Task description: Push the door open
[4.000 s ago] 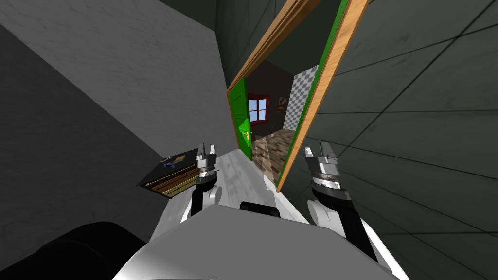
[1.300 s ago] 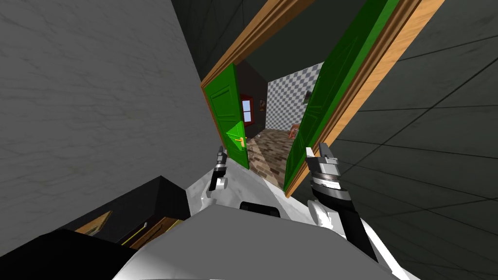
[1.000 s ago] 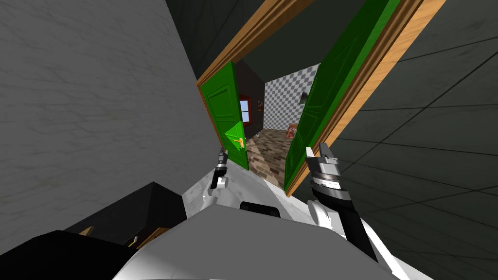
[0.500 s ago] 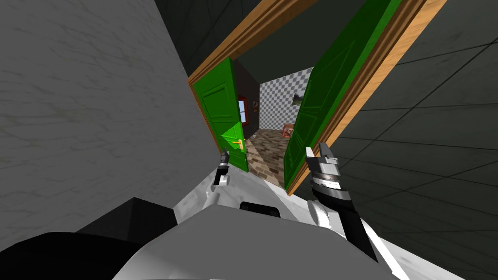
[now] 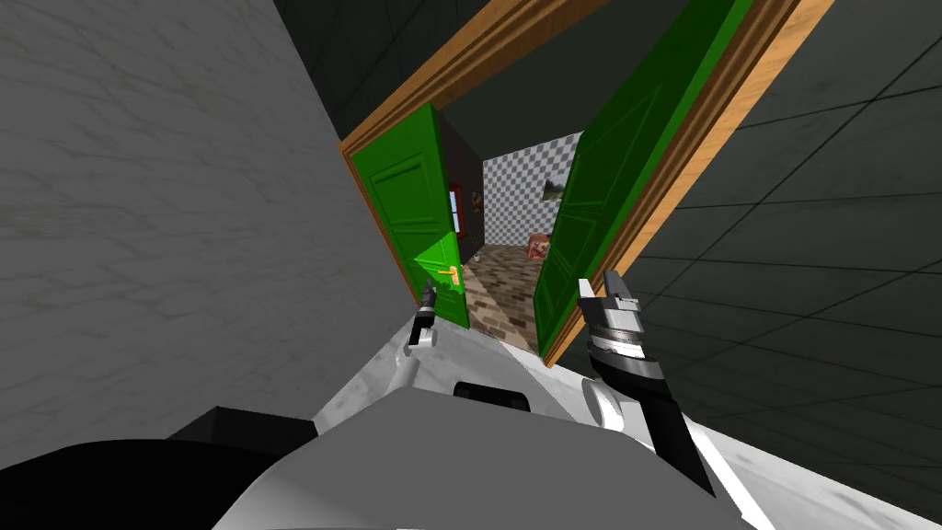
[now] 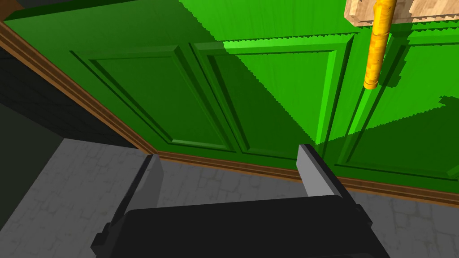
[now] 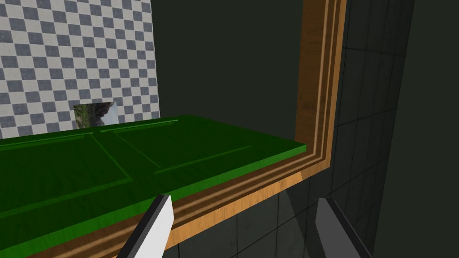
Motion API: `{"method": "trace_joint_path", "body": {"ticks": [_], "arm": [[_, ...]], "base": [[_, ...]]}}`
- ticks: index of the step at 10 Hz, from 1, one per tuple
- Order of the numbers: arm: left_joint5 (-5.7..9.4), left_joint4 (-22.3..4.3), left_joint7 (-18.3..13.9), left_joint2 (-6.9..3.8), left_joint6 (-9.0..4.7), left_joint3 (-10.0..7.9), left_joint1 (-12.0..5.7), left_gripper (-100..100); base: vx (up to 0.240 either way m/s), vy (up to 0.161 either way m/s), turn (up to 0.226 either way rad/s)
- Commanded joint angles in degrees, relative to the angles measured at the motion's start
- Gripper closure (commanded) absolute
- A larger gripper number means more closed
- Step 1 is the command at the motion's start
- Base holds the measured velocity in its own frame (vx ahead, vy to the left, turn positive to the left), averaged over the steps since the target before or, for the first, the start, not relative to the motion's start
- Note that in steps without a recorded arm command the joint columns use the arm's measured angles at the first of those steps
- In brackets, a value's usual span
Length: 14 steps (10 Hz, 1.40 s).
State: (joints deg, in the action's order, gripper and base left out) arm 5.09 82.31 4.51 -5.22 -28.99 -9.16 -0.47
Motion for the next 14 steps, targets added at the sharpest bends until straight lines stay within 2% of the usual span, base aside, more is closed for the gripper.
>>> {"method": "trace_joint_path", "body": {"ticks": [1,7,12,13,14], "arm": [[0.06,-1.6,0.02,0.22,0.33,-0.12,-0.82,-100],[0.38,-8.83,0.02,0.85,1.36,-0.92,-5.13,-100],[0.63,-14.53,0.02,1.63,2.16,-1.54,-8.52,-100],[0.73,-16.63,0.02,2.03,2.46,-1.77,-9.78,-100],[0.78,-17.67,0.02,2.23,2.6,-1.88,-10.39,-100]], "base": [[0.04,0.118,-0.139],[0.016,0.143,-0.144],[0.017,0.132,-0.133],[0.026,0.169,-0.19],[0.007,0.194,-0.148]]}}
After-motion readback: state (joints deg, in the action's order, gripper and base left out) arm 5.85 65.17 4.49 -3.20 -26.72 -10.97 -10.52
